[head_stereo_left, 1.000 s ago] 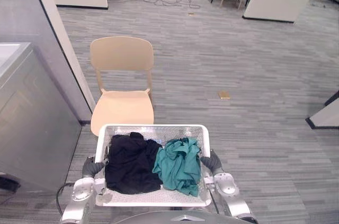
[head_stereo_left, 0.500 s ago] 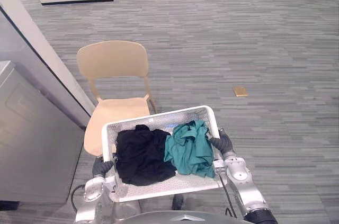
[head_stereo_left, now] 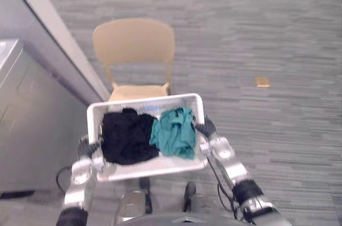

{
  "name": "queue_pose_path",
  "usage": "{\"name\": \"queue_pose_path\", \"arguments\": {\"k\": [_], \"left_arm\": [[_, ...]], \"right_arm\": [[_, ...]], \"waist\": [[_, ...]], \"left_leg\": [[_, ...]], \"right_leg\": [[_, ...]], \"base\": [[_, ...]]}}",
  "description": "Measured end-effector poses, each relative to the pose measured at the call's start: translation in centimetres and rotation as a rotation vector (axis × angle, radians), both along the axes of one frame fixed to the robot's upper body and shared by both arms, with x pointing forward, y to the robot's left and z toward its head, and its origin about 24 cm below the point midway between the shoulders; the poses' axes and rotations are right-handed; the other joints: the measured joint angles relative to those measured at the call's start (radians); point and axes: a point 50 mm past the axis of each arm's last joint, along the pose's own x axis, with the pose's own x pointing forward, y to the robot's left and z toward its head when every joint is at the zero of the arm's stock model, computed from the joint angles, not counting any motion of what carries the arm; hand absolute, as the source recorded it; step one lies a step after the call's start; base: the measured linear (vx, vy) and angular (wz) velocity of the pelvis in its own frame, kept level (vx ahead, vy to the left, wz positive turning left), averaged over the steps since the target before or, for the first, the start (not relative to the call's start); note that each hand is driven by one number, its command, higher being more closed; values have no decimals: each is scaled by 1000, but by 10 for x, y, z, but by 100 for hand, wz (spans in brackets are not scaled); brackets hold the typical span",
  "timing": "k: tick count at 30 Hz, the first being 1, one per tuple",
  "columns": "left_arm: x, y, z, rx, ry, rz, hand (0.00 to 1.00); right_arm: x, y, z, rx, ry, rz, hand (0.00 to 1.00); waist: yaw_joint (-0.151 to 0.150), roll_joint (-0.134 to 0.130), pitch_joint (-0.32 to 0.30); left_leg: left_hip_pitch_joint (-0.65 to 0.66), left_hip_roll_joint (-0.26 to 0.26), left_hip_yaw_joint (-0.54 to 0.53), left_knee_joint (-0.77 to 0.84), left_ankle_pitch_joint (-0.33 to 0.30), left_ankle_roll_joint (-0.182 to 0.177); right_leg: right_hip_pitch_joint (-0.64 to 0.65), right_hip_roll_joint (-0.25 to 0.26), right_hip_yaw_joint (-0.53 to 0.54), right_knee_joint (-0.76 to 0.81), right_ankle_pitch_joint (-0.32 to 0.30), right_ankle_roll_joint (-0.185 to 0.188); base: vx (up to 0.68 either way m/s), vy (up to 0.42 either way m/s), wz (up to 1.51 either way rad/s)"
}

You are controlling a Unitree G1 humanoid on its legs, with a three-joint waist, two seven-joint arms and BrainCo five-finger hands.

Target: Pick up the laundry basket with both hands and put the clothes into the washing machine.

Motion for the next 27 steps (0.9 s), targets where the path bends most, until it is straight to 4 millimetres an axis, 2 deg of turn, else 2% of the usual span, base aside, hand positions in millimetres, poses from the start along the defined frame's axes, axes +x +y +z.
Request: {"name": "queue_pose_path", "arguments": {"k": [2,5,8,11,14,16,20,23,27], "left_arm": [[22,8,26,19,-97,39,100],[42,16,50,46,-170,57,100],[62,23,62,50,-176,74,100],[71,25,65,45,-164,81,100],[89,26,75,45,-157,90,100],[101,30,86,58,-150,98,100],[116,22,96,57,-130,78,100],[128,18,112,47,-153,72,100],[136,14,128,36,-186,65,100]], "right_arm": [[21,8,25,32,-65,12,100],[36,15,49,72,-129,5,100],[49,22,60,89,-127,-2,100],[57,26,66,76,-130,-9,100],[69,27,80,60,-139,-28,100],[78,30,95,57,-166,-32,100],[89,25,111,59,-180,-74,100],[96,27,131,66,-222,-95,100],[98,23,140,103,-246,-121,100]], "waist": [[15,-1,40],[31,-3,86],[38,-6,119],[40,-8,140],[46,-15,165],[45,-23,171],[44,-23,171],[40,-27,176],[37,-32,183]], "left_leg": [[-38,-5,-12,-38,37,-1],[-80,-4,-16,-62,70,1],[-114,2,-16,-69,89,-2],[-137,4,-13,-84,102,-5],[-161,11,-14,-90,121,-6],[-185,20,-17,-98,132,-15],[-201,27,-20,-120,151,-27],[-227,36,-14,-135,157,-36],[-230,48,37,-150,160,-40]], "right_leg": [[-44,-1,-13,-11,24,-3],[-92,1,-19,-12,43,-5],[-130,8,-20,-14,56,-11],[-164,9,-20,-7,59,-14],[-198,14,-21,8,57,-17],[-229,22,-24,17,56,-23],[-264,23,-38,48,43,-37],[-307,26,-41,70,39,-43],[-325,26,-37,78,39,-43]], "base": [[-137,54,16],[-80,19,6],[-35,-21,-4],[-7,-33,-7],[7,-46,-3],[0,-59,-1],[7,-46,3],[-16,-54,-3],[5,-21,-6]]}}
